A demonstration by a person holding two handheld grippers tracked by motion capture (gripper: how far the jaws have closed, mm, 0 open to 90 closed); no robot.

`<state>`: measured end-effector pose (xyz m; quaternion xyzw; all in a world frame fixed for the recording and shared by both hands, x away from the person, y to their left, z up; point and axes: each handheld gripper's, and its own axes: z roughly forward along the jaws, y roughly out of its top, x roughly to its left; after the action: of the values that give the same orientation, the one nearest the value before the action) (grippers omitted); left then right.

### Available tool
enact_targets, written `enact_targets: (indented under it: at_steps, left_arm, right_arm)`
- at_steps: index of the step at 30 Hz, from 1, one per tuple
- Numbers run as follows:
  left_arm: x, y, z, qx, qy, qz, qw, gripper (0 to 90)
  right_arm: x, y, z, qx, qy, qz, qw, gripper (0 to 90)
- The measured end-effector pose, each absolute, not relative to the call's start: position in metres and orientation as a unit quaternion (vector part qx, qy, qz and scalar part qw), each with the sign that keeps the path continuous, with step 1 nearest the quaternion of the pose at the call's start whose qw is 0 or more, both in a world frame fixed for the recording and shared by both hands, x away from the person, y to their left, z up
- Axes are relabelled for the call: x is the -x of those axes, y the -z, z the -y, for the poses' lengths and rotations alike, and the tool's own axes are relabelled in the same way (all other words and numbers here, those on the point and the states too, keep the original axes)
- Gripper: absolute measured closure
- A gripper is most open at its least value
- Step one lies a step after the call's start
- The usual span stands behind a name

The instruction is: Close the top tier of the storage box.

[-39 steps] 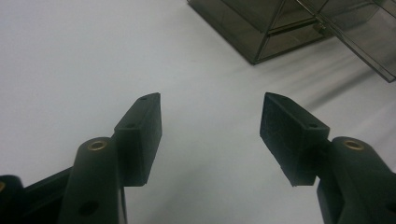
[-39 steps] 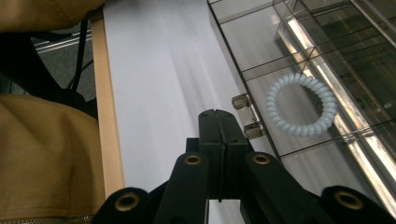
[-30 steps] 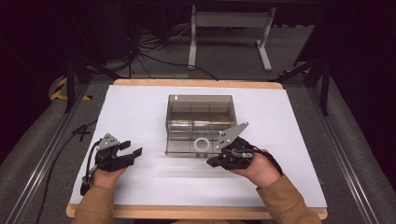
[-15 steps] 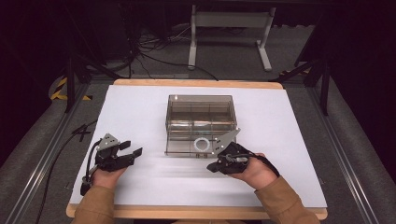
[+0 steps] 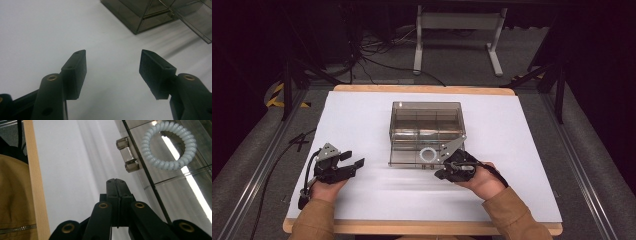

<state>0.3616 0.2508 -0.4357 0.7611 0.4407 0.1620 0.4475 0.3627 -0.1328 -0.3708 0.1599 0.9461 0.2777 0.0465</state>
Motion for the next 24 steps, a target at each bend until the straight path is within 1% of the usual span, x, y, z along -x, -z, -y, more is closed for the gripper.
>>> enact_targets:
  at_steps: [11, 24]
  left_arm:
    - [-0.3615, 0.4357, -0.2512, -0.761, -0.162, -0.441, 0.447, 39.6]
    - [-0.3616, 0.4357, -0.2508, -0.761, -0.162, -0.441, 0.448, 39.6]
  right_arm:
    - [-0.3655, 0.3759, 0.1291, -0.163, -0.272, -0.946, 0.072, 90.0]
    - [-0.3656, 0.3768, 0.126, -0.164, -0.275, -0.944, 0.083, 90.0]
